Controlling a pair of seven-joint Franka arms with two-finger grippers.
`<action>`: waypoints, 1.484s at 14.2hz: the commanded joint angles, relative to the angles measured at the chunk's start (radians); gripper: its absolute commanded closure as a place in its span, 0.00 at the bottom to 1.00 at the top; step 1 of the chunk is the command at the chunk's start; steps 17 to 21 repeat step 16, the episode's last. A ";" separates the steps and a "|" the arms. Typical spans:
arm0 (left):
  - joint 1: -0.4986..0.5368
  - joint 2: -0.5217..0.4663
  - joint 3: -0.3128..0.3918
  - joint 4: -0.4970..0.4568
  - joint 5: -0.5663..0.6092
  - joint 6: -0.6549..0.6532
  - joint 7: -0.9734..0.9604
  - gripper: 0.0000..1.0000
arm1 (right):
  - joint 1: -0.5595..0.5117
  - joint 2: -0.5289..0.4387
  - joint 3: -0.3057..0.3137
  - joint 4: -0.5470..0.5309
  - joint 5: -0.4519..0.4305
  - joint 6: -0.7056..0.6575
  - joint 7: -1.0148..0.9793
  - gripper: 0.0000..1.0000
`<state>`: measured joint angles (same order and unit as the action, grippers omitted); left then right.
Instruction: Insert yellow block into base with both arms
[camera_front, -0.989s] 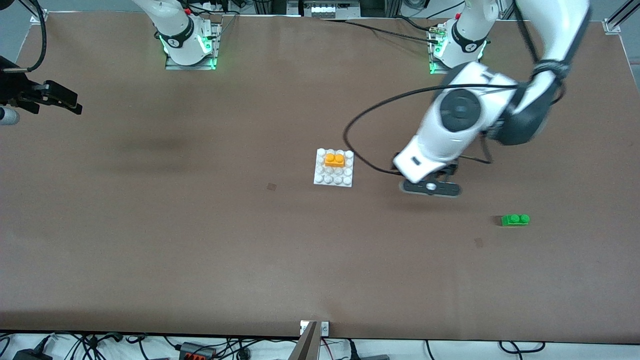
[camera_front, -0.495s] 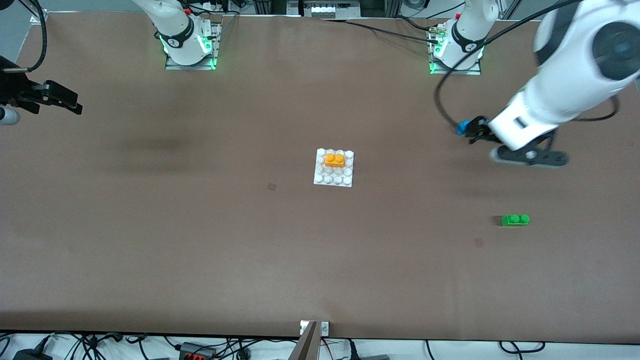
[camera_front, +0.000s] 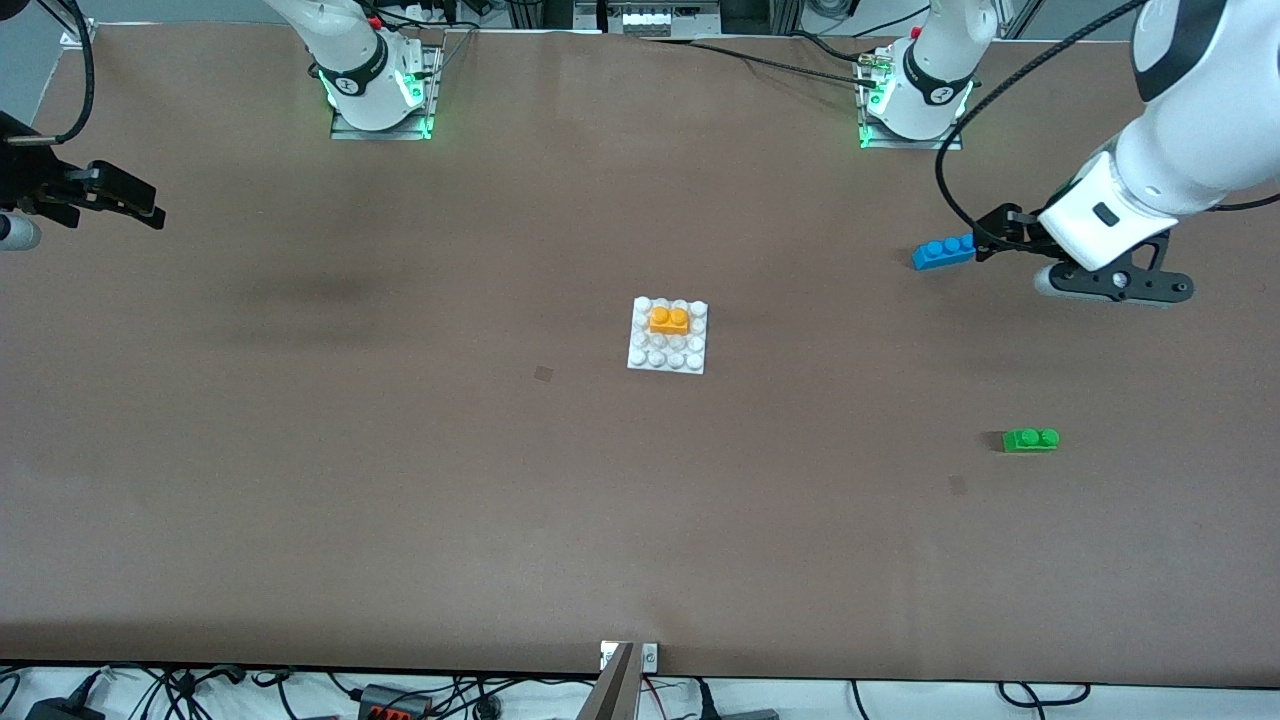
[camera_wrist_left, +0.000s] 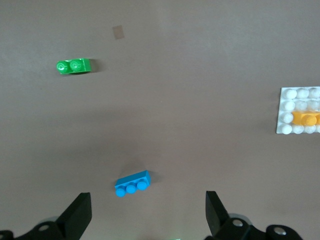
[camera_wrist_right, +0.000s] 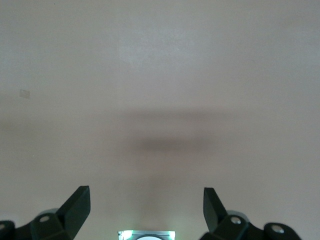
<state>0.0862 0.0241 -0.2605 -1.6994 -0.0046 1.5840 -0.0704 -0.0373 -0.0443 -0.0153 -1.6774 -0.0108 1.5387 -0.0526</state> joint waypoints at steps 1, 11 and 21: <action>-0.011 -0.041 0.009 -0.031 -0.020 0.016 0.014 0.00 | -0.003 -0.003 0.011 0.001 0.015 -0.008 0.011 0.00; -0.010 -0.030 0.018 -0.025 -0.023 0.010 0.032 0.00 | -0.001 -0.005 0.011 0.001 0.015 -0.008 0.011 0.00; -0.010 -0.024 0.020 -0.020 -0.021 0.001 0.064 0.00 | -0.001 -0.003 0.011 0.001 0.015 -0.008 0.011 0.00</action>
